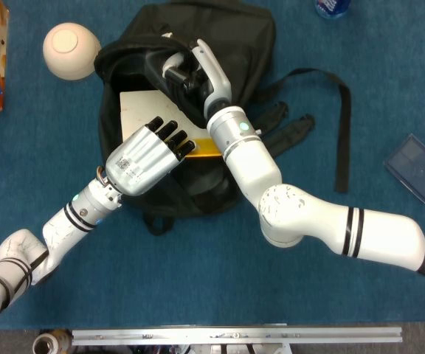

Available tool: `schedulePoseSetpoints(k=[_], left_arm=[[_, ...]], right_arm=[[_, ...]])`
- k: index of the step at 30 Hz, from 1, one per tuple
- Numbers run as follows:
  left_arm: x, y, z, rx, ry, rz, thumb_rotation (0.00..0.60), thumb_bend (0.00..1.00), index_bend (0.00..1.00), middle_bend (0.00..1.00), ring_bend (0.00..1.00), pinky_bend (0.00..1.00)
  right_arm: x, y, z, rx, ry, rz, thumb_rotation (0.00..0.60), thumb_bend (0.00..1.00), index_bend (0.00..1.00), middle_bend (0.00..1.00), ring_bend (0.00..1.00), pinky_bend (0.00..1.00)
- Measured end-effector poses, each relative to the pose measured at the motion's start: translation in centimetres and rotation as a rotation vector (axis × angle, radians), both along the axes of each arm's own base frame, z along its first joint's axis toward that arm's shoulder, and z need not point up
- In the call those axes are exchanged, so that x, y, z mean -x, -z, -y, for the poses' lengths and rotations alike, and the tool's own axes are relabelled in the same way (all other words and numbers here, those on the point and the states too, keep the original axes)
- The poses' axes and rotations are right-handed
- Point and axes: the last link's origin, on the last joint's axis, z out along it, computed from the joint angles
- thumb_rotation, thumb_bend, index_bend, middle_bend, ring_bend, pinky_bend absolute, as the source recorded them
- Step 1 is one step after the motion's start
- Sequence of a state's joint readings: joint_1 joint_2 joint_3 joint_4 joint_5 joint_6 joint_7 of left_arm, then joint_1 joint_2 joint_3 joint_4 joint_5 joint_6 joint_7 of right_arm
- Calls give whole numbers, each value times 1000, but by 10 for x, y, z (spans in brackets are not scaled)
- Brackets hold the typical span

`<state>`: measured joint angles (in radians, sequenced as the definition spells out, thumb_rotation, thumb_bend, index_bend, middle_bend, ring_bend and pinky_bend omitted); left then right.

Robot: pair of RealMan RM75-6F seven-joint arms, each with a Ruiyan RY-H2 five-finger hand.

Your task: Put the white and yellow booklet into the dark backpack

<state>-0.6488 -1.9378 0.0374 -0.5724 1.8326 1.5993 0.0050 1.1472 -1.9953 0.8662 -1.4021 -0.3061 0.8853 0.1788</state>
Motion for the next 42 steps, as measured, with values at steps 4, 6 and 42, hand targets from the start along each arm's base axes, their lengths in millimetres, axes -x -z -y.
schedulePoseSetpoints(k=[4, 6, 42], left_arm=[[2, 1, -1, 0, -9, -10, 600, 440, 648, 643, 531, 688], [1, 2, -2, 1, -6, -12, 600, 439, 648, 643, 532, 687], [-9, 27, -12, -14, -127, -128, 600, 380, 594, 628, 512, 653]], right_arm=[[-2, -1, -1, -17, 4, 20, 600, 1000, 682, 674, 662, 850], [-3, 0, -3, -30, 5, 27, 600, 1000, 682, 674, 662, 850], [-10, 12, -19, -106, -12, 47, 600, 997, 682, 674, 662, 850]])
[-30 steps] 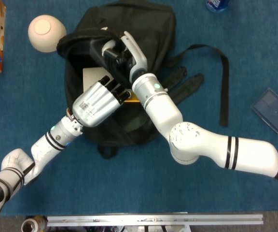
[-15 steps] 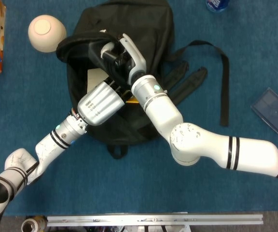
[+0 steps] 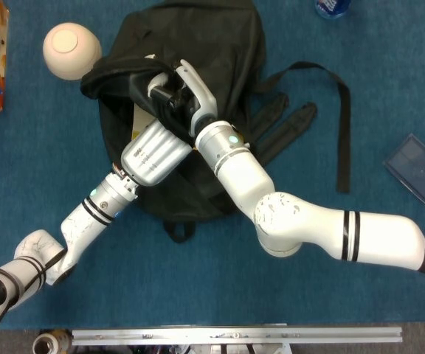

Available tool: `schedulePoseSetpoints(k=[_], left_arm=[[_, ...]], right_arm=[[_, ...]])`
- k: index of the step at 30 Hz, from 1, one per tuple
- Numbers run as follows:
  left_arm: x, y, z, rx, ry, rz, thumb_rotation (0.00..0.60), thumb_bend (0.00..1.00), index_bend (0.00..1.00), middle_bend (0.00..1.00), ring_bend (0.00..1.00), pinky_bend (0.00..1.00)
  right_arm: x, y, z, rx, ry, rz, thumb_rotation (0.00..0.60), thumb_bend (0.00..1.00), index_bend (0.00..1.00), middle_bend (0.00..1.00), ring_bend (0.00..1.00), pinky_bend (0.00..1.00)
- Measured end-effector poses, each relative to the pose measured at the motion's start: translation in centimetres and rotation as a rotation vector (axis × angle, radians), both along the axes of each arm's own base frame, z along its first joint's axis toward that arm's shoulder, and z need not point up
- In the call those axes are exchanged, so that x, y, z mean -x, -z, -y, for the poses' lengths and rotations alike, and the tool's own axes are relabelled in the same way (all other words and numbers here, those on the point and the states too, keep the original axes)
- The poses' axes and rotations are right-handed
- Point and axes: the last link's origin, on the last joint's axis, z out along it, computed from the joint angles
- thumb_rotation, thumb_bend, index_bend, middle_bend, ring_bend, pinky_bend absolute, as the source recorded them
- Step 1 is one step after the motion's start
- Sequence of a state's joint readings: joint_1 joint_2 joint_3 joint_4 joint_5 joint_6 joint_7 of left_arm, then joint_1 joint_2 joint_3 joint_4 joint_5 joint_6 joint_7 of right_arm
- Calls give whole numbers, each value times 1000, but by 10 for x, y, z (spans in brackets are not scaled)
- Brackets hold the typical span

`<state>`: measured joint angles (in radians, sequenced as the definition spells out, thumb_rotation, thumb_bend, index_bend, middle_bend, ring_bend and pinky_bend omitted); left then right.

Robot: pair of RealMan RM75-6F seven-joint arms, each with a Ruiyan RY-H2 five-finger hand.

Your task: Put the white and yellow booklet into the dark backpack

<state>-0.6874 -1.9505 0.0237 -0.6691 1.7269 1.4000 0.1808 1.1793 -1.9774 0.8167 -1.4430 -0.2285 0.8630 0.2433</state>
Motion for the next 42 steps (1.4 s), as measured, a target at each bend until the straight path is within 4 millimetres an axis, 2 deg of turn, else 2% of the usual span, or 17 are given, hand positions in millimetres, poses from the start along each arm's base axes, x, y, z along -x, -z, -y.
schedulePoseSetpoints(k=[12, 19, 30, 35, 42], left_arm=[[-5, 3, 6, -25, -92, -12, 600, 163, 463, 546, 494, 620], [-7, -4, 10, -94, -181, 19, 600, 20, 375, 514, 479, 610], [5, -21, 25, -169, -279, -23, 600, 0, 282, 460, 465, 587], [6, -26, 34, -172, -294, -69, 600, 0, 269, 451, 464, 584], [-4, -24, 28, -204, -301, -107, 600, 0, 271, 446, 464, 575]], right_arm=[[0, 0, -2, 0, -3, -5, 600, 994, 682, 674, 662, 850], [2, -2, -1, 5, -4, -8, 600, 994, 682, 674, 662, 851], [6, -7, -1, 4, -5, -5, 600, 994, 682, 674, 662, 851], [6, -10, -2, 3, -6, 0, 600, 994, 682, 673, 662, 851], [7, -13, -6, -1, -9, 2, 600, 994, 681, 674, 662, 850]])
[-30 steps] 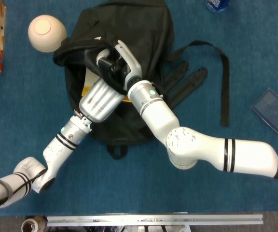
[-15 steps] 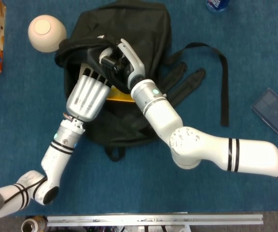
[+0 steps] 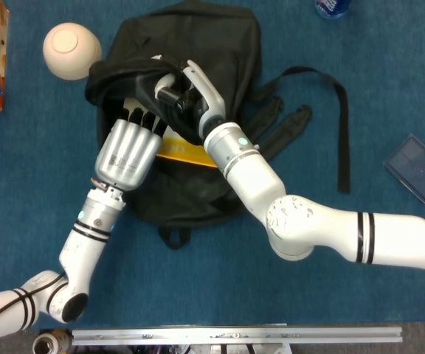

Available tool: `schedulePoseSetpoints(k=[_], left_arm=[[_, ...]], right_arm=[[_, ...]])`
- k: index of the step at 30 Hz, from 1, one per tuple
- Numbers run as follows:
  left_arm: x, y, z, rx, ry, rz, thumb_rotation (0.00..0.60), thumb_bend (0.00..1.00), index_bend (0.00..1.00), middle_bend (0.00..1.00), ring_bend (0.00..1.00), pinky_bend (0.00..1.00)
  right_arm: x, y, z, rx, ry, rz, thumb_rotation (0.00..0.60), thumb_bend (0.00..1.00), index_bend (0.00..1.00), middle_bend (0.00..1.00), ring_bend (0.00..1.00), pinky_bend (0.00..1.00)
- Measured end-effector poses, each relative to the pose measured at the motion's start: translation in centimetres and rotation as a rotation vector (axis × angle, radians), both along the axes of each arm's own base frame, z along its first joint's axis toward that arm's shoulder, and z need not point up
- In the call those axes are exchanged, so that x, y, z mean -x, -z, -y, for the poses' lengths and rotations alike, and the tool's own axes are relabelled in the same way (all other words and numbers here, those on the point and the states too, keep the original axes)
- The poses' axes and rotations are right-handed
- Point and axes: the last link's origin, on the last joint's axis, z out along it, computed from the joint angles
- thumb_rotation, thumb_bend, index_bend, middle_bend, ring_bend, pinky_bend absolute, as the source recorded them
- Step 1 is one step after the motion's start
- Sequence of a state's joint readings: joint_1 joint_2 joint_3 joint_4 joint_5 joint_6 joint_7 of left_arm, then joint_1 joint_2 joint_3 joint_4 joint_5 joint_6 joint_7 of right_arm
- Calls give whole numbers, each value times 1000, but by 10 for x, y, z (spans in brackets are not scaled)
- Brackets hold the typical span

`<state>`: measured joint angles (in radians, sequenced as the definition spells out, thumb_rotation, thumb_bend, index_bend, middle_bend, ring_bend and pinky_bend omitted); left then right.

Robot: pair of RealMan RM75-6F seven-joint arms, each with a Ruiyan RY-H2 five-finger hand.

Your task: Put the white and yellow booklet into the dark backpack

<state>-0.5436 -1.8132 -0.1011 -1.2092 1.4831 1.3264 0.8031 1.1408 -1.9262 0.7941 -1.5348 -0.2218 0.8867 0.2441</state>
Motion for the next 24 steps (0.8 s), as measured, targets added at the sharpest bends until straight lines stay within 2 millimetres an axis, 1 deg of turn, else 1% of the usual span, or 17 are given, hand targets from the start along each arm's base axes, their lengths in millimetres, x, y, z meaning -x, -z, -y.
schedulePoseSetpoints(k=[8, 12, 15, 20, 24], left_arm=[[-14, 10, -15, -16, -24, -31, 600, 0, 275, 446, 464, 575], [-16, 12, -19, -20, -49, -24, 600, 0, 300, 457, 464, 575], [-14, 10, -18, -26, -62, -22, 600, 0, 329, 470, 464, 575], [-7, 3, -12, -31, -73, -14, 600, 0, 318, 465, 457, 574], [-4, -1, -4, -24, -93, -6, 600, 0, 277, 430, 381, 530]], right_arm=[[1, 0, -2, -2, -2, -5, 600, 994, 682, 674, 662, 850], [2, 1, -2, -3, 0, -11, 600, 994, 682, 674, 662, 851], [2, 2, -2, -4, -1, -13, 600, 993, 682, 674, 662, 850], [4, 4, 1, -2, 2, -19, 600, 994, 682, 674, 662, 851], [7, 7, 2, -5, 6, -23, 600, 993, 682, 674, 662, 851]])
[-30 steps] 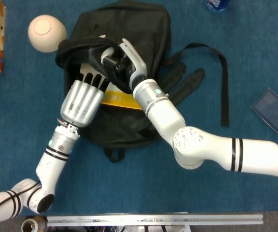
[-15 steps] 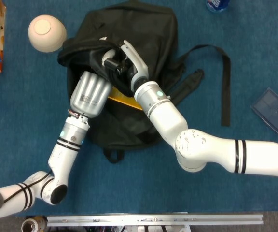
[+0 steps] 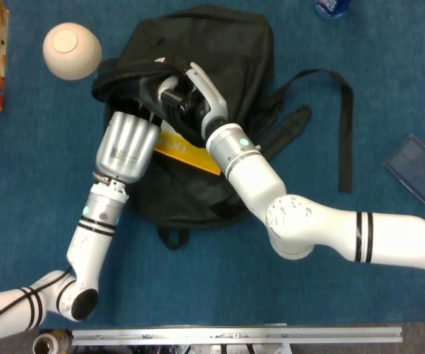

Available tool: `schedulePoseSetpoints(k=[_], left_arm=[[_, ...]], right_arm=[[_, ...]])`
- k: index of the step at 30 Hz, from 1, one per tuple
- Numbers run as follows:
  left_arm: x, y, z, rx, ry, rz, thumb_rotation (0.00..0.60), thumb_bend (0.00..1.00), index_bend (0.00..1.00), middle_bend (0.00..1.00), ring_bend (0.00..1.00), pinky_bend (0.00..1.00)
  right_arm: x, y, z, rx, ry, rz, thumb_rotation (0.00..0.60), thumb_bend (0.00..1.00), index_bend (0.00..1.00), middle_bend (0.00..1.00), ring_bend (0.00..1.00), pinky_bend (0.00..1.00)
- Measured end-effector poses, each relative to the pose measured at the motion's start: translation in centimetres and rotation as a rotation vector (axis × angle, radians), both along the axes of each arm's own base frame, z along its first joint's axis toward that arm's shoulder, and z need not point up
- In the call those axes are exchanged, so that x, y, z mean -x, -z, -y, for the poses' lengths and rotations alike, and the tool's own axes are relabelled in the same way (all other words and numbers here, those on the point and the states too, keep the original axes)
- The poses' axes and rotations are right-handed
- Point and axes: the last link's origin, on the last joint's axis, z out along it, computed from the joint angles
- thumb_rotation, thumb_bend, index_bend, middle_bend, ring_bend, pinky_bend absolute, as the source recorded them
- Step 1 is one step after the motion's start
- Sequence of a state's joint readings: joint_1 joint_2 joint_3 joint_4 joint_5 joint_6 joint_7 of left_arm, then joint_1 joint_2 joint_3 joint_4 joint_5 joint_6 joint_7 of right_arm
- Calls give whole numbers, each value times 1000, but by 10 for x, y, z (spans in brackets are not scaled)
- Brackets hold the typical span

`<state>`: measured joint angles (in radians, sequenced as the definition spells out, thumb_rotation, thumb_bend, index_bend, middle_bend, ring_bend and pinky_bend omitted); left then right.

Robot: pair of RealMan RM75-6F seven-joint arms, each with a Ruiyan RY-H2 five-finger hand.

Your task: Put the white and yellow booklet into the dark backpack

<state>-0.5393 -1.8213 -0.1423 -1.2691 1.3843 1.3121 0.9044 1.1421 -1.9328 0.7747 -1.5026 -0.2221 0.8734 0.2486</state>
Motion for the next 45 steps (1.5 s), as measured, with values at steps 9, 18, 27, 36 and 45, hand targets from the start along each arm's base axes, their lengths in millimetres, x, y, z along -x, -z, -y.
schedulePoseSetpoints(k=[9, 18, 27, 36, 45], left_arm=[[8, -17, 16, 13, -84, -13, 600, 0, 203, 364, 330, 484], [25, -47, 25, -2, -146, -5, 600, 0, 182, 338, 310, 469], [40, -73, 35, -31, -183, 19, 600, 0, 176, 325, 298, 468], [55, -87, 41, -48, -222, 42, 600, 0, 171, 316, 292, 468], [61, -93, 39, -64, -241, 54, 600, 0, 163, 304, 282, 465]], right_arm=[[5, 3, 0, -3, -6, -13, 600, 994, 682, 674, 662, 851], [19, 9, -3, -3, -56, -79, 600, 943, 681, 641, 621, 830], [37, 13, -10, -23, -208, -180, 600, 509, 456, 431, 382, 528], [51, 12, -20, -46, -420, -317, 600, 68, 113, 229, 130, 156], [53, 5, -17, 3, -474, -369, 600, 0, 0, 119, 22, 45]])
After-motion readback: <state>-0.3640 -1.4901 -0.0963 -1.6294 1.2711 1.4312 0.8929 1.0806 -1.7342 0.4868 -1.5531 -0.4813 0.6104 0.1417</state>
